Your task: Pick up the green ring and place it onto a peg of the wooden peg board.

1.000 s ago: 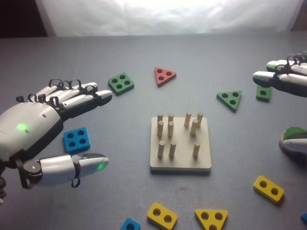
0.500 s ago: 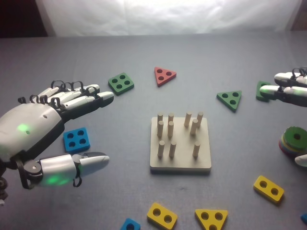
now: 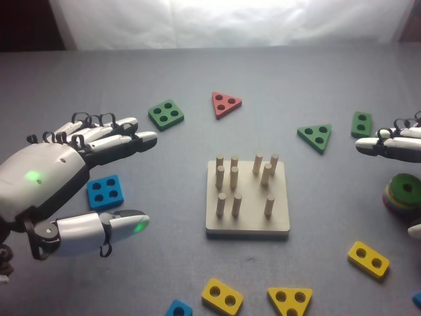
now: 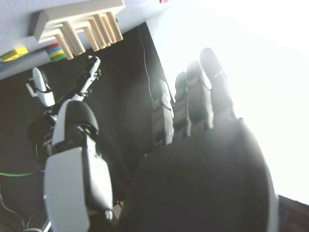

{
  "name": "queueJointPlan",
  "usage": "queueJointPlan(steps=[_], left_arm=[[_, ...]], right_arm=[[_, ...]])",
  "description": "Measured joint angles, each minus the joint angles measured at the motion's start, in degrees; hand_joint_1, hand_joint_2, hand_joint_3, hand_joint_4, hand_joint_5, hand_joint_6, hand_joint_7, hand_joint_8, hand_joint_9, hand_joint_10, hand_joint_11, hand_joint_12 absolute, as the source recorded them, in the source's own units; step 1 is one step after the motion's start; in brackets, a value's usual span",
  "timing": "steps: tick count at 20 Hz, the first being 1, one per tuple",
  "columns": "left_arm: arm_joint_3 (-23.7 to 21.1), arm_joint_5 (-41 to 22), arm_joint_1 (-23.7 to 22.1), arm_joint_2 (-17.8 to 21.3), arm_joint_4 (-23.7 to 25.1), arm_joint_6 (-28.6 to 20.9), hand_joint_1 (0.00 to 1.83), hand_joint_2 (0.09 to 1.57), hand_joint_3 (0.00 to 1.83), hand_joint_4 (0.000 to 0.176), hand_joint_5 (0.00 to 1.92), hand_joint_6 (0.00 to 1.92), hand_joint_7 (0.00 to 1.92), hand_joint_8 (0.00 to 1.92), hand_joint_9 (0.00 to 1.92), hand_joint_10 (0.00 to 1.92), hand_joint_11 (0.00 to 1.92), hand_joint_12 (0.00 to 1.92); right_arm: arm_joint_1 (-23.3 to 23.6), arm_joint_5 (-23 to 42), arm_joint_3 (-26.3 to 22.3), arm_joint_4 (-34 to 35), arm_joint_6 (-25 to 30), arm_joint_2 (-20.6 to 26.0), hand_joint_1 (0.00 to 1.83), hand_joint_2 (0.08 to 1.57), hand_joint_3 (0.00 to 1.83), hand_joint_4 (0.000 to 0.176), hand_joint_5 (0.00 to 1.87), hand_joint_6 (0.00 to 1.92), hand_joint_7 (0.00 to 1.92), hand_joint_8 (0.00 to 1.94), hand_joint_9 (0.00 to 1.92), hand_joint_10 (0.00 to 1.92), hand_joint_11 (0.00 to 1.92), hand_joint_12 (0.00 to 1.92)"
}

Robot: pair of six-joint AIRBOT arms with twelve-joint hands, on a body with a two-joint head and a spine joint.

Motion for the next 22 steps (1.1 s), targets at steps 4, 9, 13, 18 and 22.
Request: queueJointPlan(steps=[4,9,13,18,22], left_arm=[[0.0,-0.2,0.0,0.0,0.0,0.0,0.65,1.10,0.00,0.080,0.36,0.00,0.19,0.00,0.19,0.00,0.00,0.76],[0.0,-0.5,0.0,0.0,0.0,0.0,0.66,1.10,0.00,0.073,0.38,0.00,0.19,0.00,0.20,0.01,0.00,0.79],[0.0,-0.5,0.0,0.0,0.1,0.0,0.69,1.10,0.00,0.061,0.40,0.00,0.20,0.00,0.20,0.00,0.00,0.79],[0.0,-0.7,0.0,0.0,0.1,0.0,0.65,1.11,0.00,0.061,0.41,0.00,0.20,0.00,0.21,0.00,0.00,0.83],[0.0,-0.7,0.0,0.0,0.1,0.0,0.66,1.11,0.00,0.073,0.41,0.00,0.20,0.00,0.21,0.00,0.00,0.79]], right_arm=[[0.4,-1.0,0.2,0.3,-1.3,-0.6,1.00,0.96,0.00,0.078,0.42,0.00,0.55,0.01,0.62,0.02,0.32,0.95],[0.7,-1.7,0.2,0.2,-1.7,-0.9,1.08,1.00,0.00,0.000,0.65,0.00,0.83,0.01,1.00,0.06,0.57,1.20],[0.7,-1.7,0.2,0.2,-2.5,-1.0,1.14,1.02,0.00,0.000,0.72,0.00,0.93,0.02,1.07,0.10,0.58,1.31],[1.0,-1.7,0.2,0.3,-2.5,-1.1,1.25,1.09,0.01,0.000,0.97,0.80,1.06,1.01,1.13,0.63,0.86,1.30],[2.5,-2.2,0.3,-0.4,-2.5,-1.4,1.26,1.04,0.00,0.009,1.13,0.69,1.19,0.73,1.14,0.72,0.84,1.22]])
